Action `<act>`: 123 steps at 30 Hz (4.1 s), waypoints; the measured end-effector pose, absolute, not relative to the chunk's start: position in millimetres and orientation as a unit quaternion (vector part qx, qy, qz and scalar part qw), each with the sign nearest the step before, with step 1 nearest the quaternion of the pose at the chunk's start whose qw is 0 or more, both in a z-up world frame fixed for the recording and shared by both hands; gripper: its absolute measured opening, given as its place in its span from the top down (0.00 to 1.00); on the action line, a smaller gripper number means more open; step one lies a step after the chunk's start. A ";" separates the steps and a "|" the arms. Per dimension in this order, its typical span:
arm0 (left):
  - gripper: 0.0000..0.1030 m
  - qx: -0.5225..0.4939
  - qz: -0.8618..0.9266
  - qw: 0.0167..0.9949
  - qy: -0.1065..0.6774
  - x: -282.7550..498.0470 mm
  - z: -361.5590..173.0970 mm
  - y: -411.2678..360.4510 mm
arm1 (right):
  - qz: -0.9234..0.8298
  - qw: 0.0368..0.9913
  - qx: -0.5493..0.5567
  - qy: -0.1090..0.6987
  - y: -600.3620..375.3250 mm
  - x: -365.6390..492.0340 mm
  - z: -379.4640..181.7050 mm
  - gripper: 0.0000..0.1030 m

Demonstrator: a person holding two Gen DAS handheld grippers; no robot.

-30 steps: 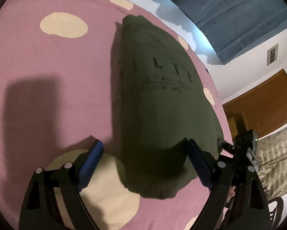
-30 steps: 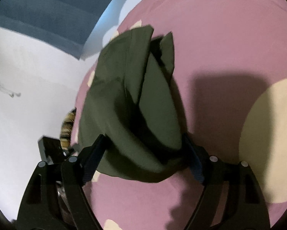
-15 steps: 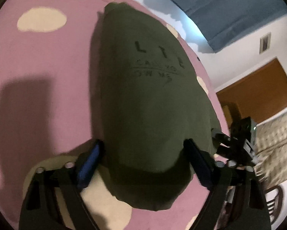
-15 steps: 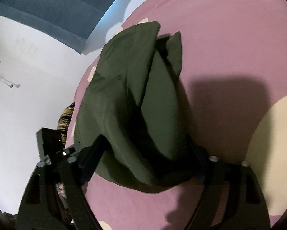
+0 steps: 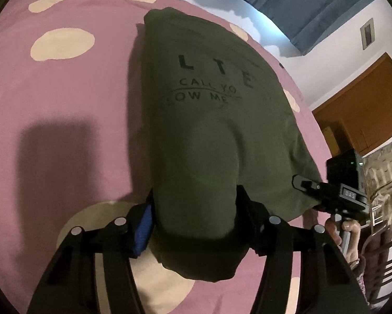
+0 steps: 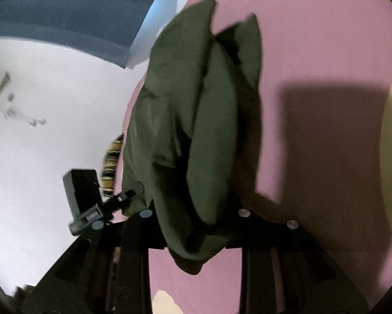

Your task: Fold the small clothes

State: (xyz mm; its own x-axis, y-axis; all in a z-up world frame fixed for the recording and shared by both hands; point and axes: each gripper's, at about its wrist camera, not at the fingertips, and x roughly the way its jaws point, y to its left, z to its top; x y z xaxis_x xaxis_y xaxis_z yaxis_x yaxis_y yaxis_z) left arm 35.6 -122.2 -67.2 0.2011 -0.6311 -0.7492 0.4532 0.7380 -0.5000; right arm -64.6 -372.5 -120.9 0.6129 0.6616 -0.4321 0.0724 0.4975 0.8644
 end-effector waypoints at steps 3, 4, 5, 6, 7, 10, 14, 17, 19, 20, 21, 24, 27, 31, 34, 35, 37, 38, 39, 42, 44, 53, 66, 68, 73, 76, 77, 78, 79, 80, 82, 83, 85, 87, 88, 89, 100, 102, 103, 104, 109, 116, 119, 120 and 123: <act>0.43 -0.084 -0.354 0.771 0.523 35.3 -68.0 -120.8 | 0.193 0.772 0.461 0.394 -373.6 -63.5 -120.0 0.75; 0.42 -0.086 -0.356 0.770 0.522 36.2 -68.9 -120.7 | 0.192 0.771 0.461 0.395 -373.4 -62.7 -119.5 0.75; 0.42 -0.085 -0.357 0.770 0.521 36.1 -69.2 -120.2 | 0.192 0.771 0.462 0.394 -373.9 -62.8 -120.2 0.75; 0.42 -0.084 -0.358 0.771 0.520 36.2 -69.2 -121.1 | 0.192 0.772 0.461 0.394 -374.6 -67.3 -120.8 0.75; 0.42 -0.084 -0.358 0.772 0.519 36.5 -69.4 -122.1 | 0.192 0.773 0.460 0.393 -375.2 -66.3 -120.4 0.74; 0.42 -0.086 -0.361 0.771 0.518 36.6 -69.1 -122.1 | 0.192 0.772 0.460 0.394 -377.5 -68.9 -120.9 0.73; 0.41 -0.086 -0.363 0.770 0.518 35.0 -68.7 -117.2 | 0.189 0.774 0.457 0.395 -375.8 -68.8 -118.3 0.73; 0.41 -0.086 -0.364 0.770 0.518 35.9 -68.9 -116.7 | 0.189 0.775 0.456 0.395 -368.6 -69.7 -117.3 0.72; 0.41 -0.086 -0.365 0.769 0.517 36.7 -68.8 -116.3 | 0.189 0.775 0.456 0.395 -368.7 -70.1 -117.1 0.71; 0.40 -0.086 -0.366 0.769 0.517 36.8 -69.0 -116.0 | 0.189 0.775 0.456 0.395 -368.7 -70.2 -117.1 0.70; 0.39 -0.086 -0.366 0.770 0.515 36.9 -68.8 -115.7 | 0.189 0.775 0.456 0.395 -368.6 -70.5 -117.0 0.70; 0.35 -0.082 -0.371 0.777 0.502 34.8 -67.5 -113.6 | 0.193 0.775 0.456 0.393 -368.9 -71.1 -115.9 0.64; 0.30 -0.079 -0.387 0.779 0.486 31.2 -59.4 -108.1 | 0.190 0.779 0.449 0.394 -369.7 -74.0 -110.1 0.52; 0.22 -0.109 -0.422 0.767 0.471 32.5 -44.6 -90.5 | 0.167 0.804 0.417 0.388 -379.9 -82.3 -89.9 0.26; 0.19 -0.135 -0.429 0.767 0.459 48.5 -35.4 -79.5 | 0.154 0.818 0.407 0.377 -393.9 -76.7 -79.1 0.21; 0.19 -0.136 -0.419 0.773 0.457 59.4 -34.1 -78.8 | 0.150 0.818 0.412 0.373 -398.8 -71.9 -78.2 0.20; 0.19 -0.138 -0.412 0.774 0.460 80.2 -35.7 -83.2 | 0.151 0.813 0.426 0.366 -409.1 -54.6 -79.4 0.20; 0.19 -0.136 -0.409 0.775 0.462 86.9 -37.5 -87.0 | 0.151 0.810 0.432 0.366 -412.8 -45.3 -81.0 0.20; 0.19 -0.132 -0.403 0.777 0.465 96.2 -39.9 -92.0 | 0.150 0.807 0.437 0.367 -416.2 -35.0 -83.1 0.20; 0.19 -0.124 -0.394 0.778 0.473 125.0 -49.1 -105.3 | 0.142 0.800 0.446 0.376 -426.2 1.8 -90.9 0.20; 0.19 -0.130 -0.385 0.776 0.482 142.9 -55.9 -113.0 | 0.130 0.796 0.451 0.383 -433.0 24.3 -97.8 0.20; 0.20 -0.147 -0.376 0.758 0.513 178.3 -73.3 -134.0 | 0.147 0.792 0.442 0.395 -428.3 72.2 -100.2 0.31; 0.36 -0.069 -0.345 0.794 0.496 169.2 -77.8 -154.1 | 0.158 0.781 0.460 0.391 -430.9 75.2 -118.6 0.82; 0.36 -0.069 -0.345 0.794 0.495 169.1 -78.1 -153.2 | 0.158 0.781 0.464 0.387 -432.0 74.3 -119.1 0.82; 0.36 -0.070 -0.345 0.794 0.495 169.8 -78.6 -153.8 | 0.159 0.781 0.465 0.385 -432.8 73.9 -118.5 0.82; 0.36 -0.070 -0.346 0.794 0.495 170.0 -78.6 -153.5 | 0.157 0.782 0.463 0.386 -431.6 75.1 -117.6 0.82; 0.36 -0.070 -0.345 0.794 0.495 170.1 -78.6 -153.1 | 0.156 0.783 0.463 0.387 -431.4 75.6 -116.9 0.82; 0.36 -0.070 -0.345 0.794 0.496 170.4 -78.8 -153.1 | 0.155 0.782 0.462 0.387 -432.0 76.5 -117.0 0.82; 0.36 -0.070 -0.345 0.794 0.496 170.3 -78.5 -152.9 | 0.154 0.783 0.462 0.388 -432.6 76.2 -116.7 0.82; 0.36 -0.071 -0.345 0.794 0.496 173.0 -78.1 -154.3 | 0.153 0.783 0.461 0.389 -433.5 75.9 -116.7 0.82; 0.36 -0.071 -0.345 0.793 0.497 173.3 -78.2 -154.2 | 0.150 0.784 0.460 0.389 -433.3 75.9 -116.0 0.82; 0.36 -0.071 -0.345 0.793 0.497 173.6 -78.4 -153.8 | 0.149 0.784 0.459 0.390 -433.9 75.6 -115.9 0.81; 0.36 -0.073 -0.344 0.792 0.499 173.6 -77.7 -153.7 | 0.149 0.783 0.461 0.390 -434.0 75.1 -115.4 0.80; 0.36 -0.074 -0.342 0.792 0.500 174.1 -76.4 -153.6 | 0.146 0.782 0.463 0.391 -434.7 74.0 -114.9 0.76; 0.36 -0.075 -0.341 0.792 0.501 174.1 -76.0 -153.6 | 0.143 0.782 0.464 0.391 -435.2 72.9 -114.7 0.72; 0.36 -0.075 -0.341 0.792 0.501 174.5 -75.5 -154.3 | 0.141 0.782 0.465 0.390 -435.7 71.2 -114.4 0.71; 0.22 -0.081 -0.353 0.793 0.490 164.5 -62.1 -144.6 | 0.132 0.790 0.462 0.380 -442.0 41.2 -102.7 0.29; 0.20 -0.084 -0.361 0.790 0.488 157.9 -57.0 -136.5 | 0.133 0.790 0.460 0.383 -441.5 34.1 -102.3 0.28; 0.20 -0.082 -0.365 0.790 0.485 154.2 -55.3 -132.9 | 0.135 0.789 0.458 0.386 -440.8 31.3 -102.2 0.27; 0.19 -0.078 -0.370 0.790 0.483 148.5 -53.9 -128.7 | 0.135 0.790 0.453 0.390 -439.6 27.6 -102.5 0.26; 0.17 -0.079 -0.389 0.775 0.492 128.0 -58.8 -117.7 | 0.145 0.793 0.435 0.401 -429.9 21.1 -102.5 0.22; 0.17 -0.121 -0.418 0.745 0.506 127.5 -67.1 -124.0 | 0.179 0.788 0.420 0.412 -412.0 31.5 -102.1 0.15; 0.17 -0.119 -0.415 0.747 0.505 127.5 -68.8 -135.3 | 0.187 0.789 0.399 0.428 -401.1 37.8 -102.7 0.15; 0.17 -0.115 -0.411 0.751 0.504 127.8 -69.9 -138.6 | 0.189 0.790 0.394 0.430 -399.4 39.1 -102.6 0.14; 0.17 -0.120 -0.407 0.750 0.507 129.2 -74.0 -142.6 | 0.197 0.787 0.394 0.431 -398.5 41.9 -103.5 0.26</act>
State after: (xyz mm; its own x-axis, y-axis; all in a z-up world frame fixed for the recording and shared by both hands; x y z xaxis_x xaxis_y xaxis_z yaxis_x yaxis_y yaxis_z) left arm 129.2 -142.6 -74.0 0.1537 -0.7323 -0.6634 0.4887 0.6399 -0.5931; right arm 41.9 -398.5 -103.5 0.5506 0.6499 -0.5239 0.0298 0.6119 0.7904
